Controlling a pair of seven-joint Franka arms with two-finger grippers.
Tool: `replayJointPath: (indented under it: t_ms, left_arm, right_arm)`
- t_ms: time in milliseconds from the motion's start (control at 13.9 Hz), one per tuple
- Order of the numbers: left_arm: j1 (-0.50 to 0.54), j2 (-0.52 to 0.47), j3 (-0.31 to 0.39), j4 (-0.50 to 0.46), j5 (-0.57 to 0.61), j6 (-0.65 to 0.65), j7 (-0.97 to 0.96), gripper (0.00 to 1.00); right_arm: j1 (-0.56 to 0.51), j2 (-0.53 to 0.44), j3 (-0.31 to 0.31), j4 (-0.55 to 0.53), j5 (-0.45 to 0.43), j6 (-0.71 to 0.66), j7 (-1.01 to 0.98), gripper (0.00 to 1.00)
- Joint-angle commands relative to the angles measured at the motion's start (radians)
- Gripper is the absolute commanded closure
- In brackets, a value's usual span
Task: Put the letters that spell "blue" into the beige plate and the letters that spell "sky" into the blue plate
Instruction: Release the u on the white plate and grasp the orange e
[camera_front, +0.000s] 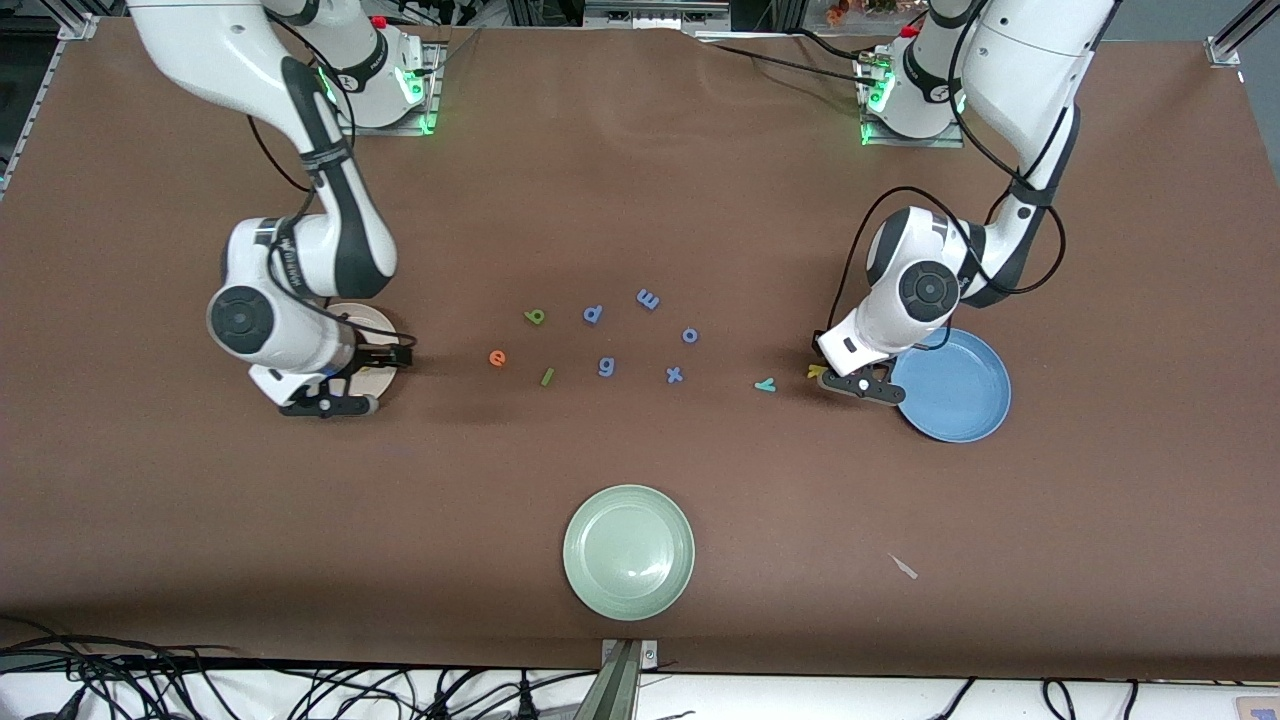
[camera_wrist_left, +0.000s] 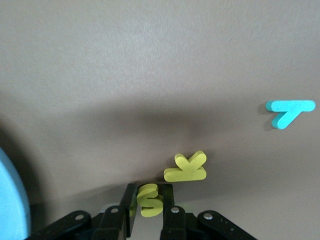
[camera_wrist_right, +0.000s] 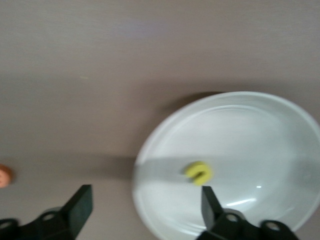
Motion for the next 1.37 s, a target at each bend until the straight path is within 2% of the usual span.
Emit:
replayJointPath:
  t_ms: [0, 144, 289, 505, 722, 794, 866, 1011, 1083, 1227, 1299]
  left_arm:
    - [0.019, -0.091, 0.008, -0.018, -0.008, -0.023, 0.017, 0.81]
    - [0.072, -0.131, 0.01, -0.018, -0.008, -0.08, 0.093, 0.81]
    - [0.142, -0.134, 0.01, -0.019, -0.01, -0.082, 0.219, 0.8]
    - [0.176, -0.108, 0.026, -0.018, -0.011, -0.071, 0.296, 0.79]
    - [0.176, -0.082, 0.046, -0.016, -0.011, -0.054, 0.313, 0.52]
    - [0.176, -0.079, 0.046, -0.018, -0.011, -0.042, 0.325, 0.33]
    - [0.176, -0.077, 0.046, -0.016, -0.013, -0.04, 0.326, 0.19]
    - [0.167, -0.082, 0.045, -0.013, -0.022, -0.04, 0.31, 0.18]
    - [0.152, -0.079, 0.042, -0.007, -0.028, -0.039, 0.303, 0.19]
    - [0.066, -0.024, 0.04, 0.063, -0.1, -0.039, 0.226, 0.19]
    - [0.028, -0.002, 0.04, 0.076, -0.12, -0.037, 0.176, 0.19]
  right_arm:
    - [0.08, 0.036, -0.006, 0.046, 0.019, 0.003, 0.115, 0.0]
    - [0.117, 0.056, -0.006, 0.049, 0.072, 0.046, 0.144, 0.0]
    - [0.167, 0.081, -0.006, 0.046, 0.141, 0.087, 0.17, 0.0]
    - [0.213, 0.118, -0.006, 0.046, 0.151, 0.153, 0.245, 0.0]
    - [0.23, 0.133, -0.006, 0.046, 0.16, 0.17, 0.262, 0.0]
    - [0.232, 0.141, -0.006, 0.046, 0.16, 0.178, 0.264, 0.0]
    - [0.238, 0.149, -0.006, 0.046, 0.16, 0.184, 0.265, 0.0]
    - [0.24, 0.156, -0.003, 0.045, 0.16, 0.195, 0.273, 0.01]
    - [0.24, 0.156, 0.005, 0.045, 0.16, 0.195, 0.287, 0.05]
    - [0.24, 0.156, 0.01, 0.045, 0.16, 0.195, 0.301, 0.13]
    - [0.24, 0.156, 0.01, 0.043, 0.16, 0.193, 0.301, 0.2]
